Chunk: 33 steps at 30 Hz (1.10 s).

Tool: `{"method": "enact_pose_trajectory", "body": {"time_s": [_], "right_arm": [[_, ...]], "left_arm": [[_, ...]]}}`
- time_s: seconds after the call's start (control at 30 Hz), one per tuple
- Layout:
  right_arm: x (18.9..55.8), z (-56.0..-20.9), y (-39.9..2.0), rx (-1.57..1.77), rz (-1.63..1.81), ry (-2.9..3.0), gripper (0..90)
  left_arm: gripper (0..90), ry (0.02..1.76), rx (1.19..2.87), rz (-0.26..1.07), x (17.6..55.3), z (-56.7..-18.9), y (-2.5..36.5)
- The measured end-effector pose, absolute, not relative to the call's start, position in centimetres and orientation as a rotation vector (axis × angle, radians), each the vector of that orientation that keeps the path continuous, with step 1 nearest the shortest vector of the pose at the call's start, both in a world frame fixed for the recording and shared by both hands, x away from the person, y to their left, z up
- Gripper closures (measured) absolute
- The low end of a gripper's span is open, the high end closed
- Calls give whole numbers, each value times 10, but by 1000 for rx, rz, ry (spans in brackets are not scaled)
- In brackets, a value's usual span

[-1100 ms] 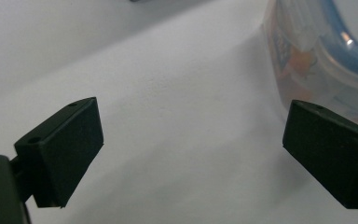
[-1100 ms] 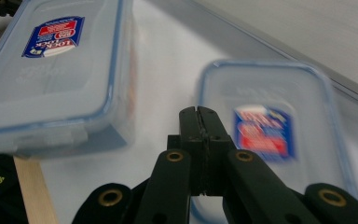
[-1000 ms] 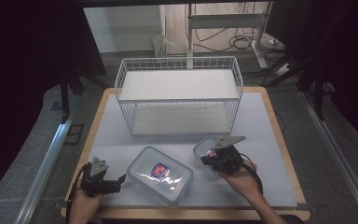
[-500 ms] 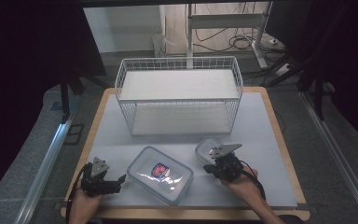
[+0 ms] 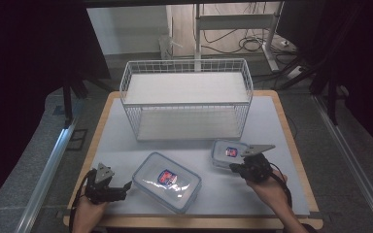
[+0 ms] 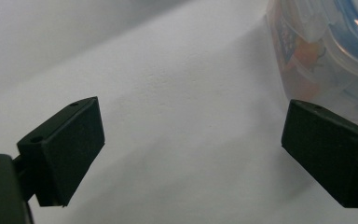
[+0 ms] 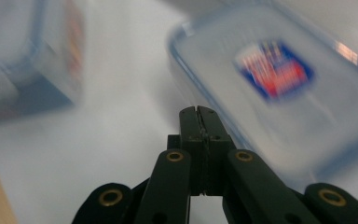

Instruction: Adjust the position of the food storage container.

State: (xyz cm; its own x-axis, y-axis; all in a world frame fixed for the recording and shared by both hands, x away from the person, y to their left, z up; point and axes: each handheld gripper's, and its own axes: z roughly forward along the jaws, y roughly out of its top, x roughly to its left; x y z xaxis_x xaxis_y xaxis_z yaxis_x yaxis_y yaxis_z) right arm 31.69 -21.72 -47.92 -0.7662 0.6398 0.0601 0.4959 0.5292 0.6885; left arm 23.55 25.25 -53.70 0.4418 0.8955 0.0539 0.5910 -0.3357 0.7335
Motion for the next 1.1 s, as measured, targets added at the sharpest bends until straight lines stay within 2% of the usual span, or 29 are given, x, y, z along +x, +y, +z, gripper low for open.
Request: {"method": "enact_pose_trajectory", "body": {"time_s": [0.17, 0.2, 0.23, 0.33, 0.37, 0.6, 0.97, 1.1], "right_arm": [[348, -469, -163, 876, 1100, 2583, 893], [348, -469, -163, 876, 1100, 2583, 893], [363, -472, -146, 886, 1088, 2592, 893], [375, -477, -133, 893, 1054, 2605, 893], [380, -484, -124, 886, 945, 2618, 894], [372, -488, -144, 925, 947, 2608, 895], [354, -486, -206, 1033, 953, 2549, 895], [352, -487, -210, 1029, 951, 2542, 895]], "left_arm": [[57, 1237, 2053, 615, 235, -536, 252], [57, 1237, 2053, 615, 235, -536, 252], [57, 1237, 2053, 617, 235, -536, 253], [58, 1242, 2046, 616, 235, -536, 255], [61, 1247, 2033, 612, 235, -536, 257], [63, 1246, 2024, 604, 235, -536, 258], [71, 1273, 1991, 522, 236, -535, 257], [71, 1277, 1995, 510, 236, -533, 257]]}}
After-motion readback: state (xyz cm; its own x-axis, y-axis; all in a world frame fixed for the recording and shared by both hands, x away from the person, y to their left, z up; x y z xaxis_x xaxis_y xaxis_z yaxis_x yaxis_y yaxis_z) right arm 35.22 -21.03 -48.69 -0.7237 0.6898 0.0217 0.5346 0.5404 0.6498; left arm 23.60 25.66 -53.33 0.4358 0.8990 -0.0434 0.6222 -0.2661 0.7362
